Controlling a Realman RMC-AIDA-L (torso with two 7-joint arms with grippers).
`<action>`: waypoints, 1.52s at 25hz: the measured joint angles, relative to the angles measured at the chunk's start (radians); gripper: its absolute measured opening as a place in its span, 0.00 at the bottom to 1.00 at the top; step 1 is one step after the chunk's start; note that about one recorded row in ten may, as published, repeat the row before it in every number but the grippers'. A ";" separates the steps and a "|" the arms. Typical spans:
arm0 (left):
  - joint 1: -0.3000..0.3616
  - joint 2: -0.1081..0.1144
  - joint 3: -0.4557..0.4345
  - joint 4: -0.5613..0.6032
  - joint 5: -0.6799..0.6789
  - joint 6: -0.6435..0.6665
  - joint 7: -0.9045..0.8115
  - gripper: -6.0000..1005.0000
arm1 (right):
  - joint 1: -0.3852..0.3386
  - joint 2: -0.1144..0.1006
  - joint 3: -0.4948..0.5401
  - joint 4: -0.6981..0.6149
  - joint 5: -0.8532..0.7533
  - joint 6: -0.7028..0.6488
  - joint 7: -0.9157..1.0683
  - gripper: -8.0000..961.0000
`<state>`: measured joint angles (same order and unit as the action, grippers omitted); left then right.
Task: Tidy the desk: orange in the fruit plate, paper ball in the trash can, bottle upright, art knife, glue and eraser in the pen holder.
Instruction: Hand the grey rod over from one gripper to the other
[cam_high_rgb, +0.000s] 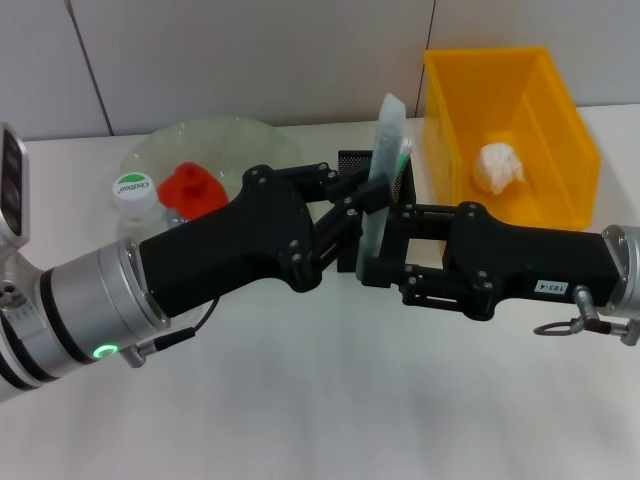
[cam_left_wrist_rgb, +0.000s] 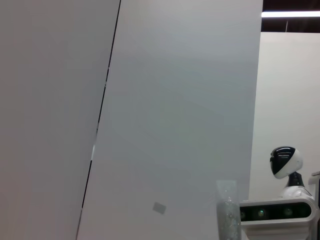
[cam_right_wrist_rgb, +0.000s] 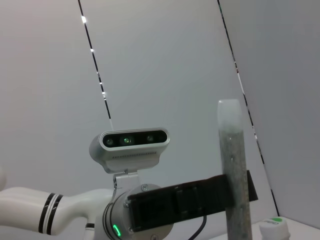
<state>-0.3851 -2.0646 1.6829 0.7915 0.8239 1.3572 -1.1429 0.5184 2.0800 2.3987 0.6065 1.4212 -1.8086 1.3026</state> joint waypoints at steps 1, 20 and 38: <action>0.000 0.000 0.000 0.000 0.000 0.000 0.000 0.14 | 0.000 0.000 0.000 0.000 0.000 0.000 0.000 0.59; 0.000 0.003 -0.002 0.000 0.002 -0.001 -0.002 0.14 | 0.000 0.000 0.000 0.000 -0.001 0.003 0.003 0.55; 0.000 0.001 -0.002 -0.002 0.003 -0.004 0.000 0.14 | 0.005 0.002 0.000 -0.004 -0.001 0.016 0.003 0.31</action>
<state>-0.3850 -2.0632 1.6813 0.7899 0.8269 1.3529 -1.1428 0.5232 2.0817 2.3992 0.6028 1.4204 -1.7929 1.3054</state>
